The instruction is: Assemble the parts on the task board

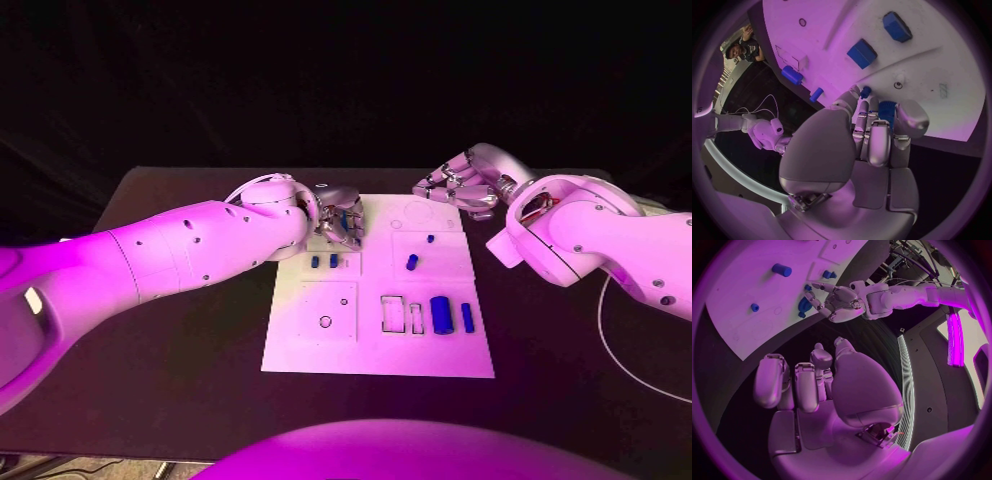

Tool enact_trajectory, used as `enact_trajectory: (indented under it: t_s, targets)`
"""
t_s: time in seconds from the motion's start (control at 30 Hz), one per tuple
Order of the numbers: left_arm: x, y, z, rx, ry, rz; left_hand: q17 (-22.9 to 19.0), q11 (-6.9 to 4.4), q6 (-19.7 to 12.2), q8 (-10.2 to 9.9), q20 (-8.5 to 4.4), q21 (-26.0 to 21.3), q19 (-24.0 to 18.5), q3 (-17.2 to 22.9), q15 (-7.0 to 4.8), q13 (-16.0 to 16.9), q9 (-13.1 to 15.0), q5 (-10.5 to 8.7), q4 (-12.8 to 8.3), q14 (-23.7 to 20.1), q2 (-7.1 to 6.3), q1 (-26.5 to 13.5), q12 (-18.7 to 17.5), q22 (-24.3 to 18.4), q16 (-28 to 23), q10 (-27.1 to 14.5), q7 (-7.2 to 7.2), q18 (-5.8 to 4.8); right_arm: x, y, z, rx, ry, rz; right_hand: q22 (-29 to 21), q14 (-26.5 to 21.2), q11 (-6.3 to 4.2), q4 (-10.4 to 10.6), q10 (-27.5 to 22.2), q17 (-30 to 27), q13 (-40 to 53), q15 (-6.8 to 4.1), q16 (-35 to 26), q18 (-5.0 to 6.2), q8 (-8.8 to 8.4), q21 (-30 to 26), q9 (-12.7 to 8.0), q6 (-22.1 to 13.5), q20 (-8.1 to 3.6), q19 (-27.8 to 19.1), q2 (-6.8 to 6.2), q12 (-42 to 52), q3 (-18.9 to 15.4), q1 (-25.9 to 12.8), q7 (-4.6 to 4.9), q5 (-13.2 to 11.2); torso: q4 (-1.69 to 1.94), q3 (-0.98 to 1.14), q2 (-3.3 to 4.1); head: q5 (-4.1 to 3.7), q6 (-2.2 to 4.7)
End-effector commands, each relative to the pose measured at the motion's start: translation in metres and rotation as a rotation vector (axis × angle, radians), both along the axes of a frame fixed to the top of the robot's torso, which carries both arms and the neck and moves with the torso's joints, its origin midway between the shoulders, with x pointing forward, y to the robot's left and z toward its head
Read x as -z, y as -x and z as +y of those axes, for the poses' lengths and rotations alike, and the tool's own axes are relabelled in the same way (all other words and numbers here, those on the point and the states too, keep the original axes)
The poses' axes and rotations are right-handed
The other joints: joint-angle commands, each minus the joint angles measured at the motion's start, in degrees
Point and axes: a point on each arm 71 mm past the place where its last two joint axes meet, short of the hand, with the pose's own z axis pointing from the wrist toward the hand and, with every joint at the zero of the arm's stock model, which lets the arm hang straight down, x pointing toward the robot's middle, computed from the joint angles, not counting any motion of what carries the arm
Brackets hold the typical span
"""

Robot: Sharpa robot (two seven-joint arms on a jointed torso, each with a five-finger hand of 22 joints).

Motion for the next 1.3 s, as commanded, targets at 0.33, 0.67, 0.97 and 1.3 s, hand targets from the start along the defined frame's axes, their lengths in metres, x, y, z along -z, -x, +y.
enact_trajectory:
  t_s: [0.33,0.67,0.97,1.3]
  targets:
    - [0.006,-0.001,-0.005,-0.004,-0.055,0.02,-1.1,-0.24,2.0,-1.2,-0.6,2.3,2.7,4.6,-0.64,-0.8,-0.3,0.29,-2.1,2.0,1.51,1.9,-1.9,1.8,-0.4,2.2,0.14,-0.94,0.0,0.001,0.003,-0.021,0.013,-0.013,-0.1,3.9,0.16,-0.1,-0.4,6.2,0.0,0.16,-0.2,0.64,-0.07,-0.2,0.1,-0.2,0.04,-0.3,-0.01,-0.1,-0.3,0.4,0.01,0.3,0.0,0.02,0.01,-0.29,-0.12]
    - [0.011,-0.001,-0.006,-0.013,-0.08,0.035,-1.5,-0.19,2.7,-2.2,-0.6,3.2,2.5,9.0,-0.59,-1.0,-0.5,0.3,-3.7,2.0,1.02,1.9,-3.1,2.7,-0.2,3.4,0.34,-1.04,-0.001,0.001,0.003,-0.024,0.016,-0.015,0.0,3.9,0.16,-0.1,-0.4,6.2,0.0,0.16,-0.2,0.64,-0.07,-0.2,0.1,-0.2,0.04,-0.3,0.0,0.0,-0.3,0.4,0.01,0.3,0.02,0.04,-0.05,-0.38,-0.31]
    - [0.011,-0.001,-0.008,-0.01,-0.077,0.031,-2.0,-0.41,4.0,-2.8,-0.64,6.1,2.6,13.0,-0.74,-0.7,-0.4,0.49,-5.3,2.0,0.23,0.4,-3.8,4.8,-0.1,5.3,0.3,-1.45,-0.001,0.001,0.004,-0.025,0.016,-0.016,-0.1,4.0,0.15,-0.1,-0.3,6.2,0.0,0.16,-0.1,0.64,-0.05,-0.2,0.1,-0.2,0.04,-0.3,0.02,0.1,-0.4,0.5,0.01,0.4,0.06,0.03,-0.1,-0.39,-0.38]
    - [0.0,0.002,0.0,-0.05,0.043,0.01,-2.8,-0.37,5.2,-3.3,-0.67,8.4,2.7,15.8,-0.7,-0.4,-0.3,1.05,-6.9,1.9,-0.32,-0.9,-4.8,6.3,-0.1,6.7,0.66,-1.77,0.0,0.0,0.003,-0.025,0.015,-0.018,-0.1,4.0,0.15,-0.1,-0.3,6.2,0.0,0.16,-0.1,0.64,-0.05,-0.2,0.1,-0.2,0.04,-0.3,0.02,0.1,-0.4,0.5,0.01,0.4,0.09,0.07,-0.23,-0.42,-0.15]
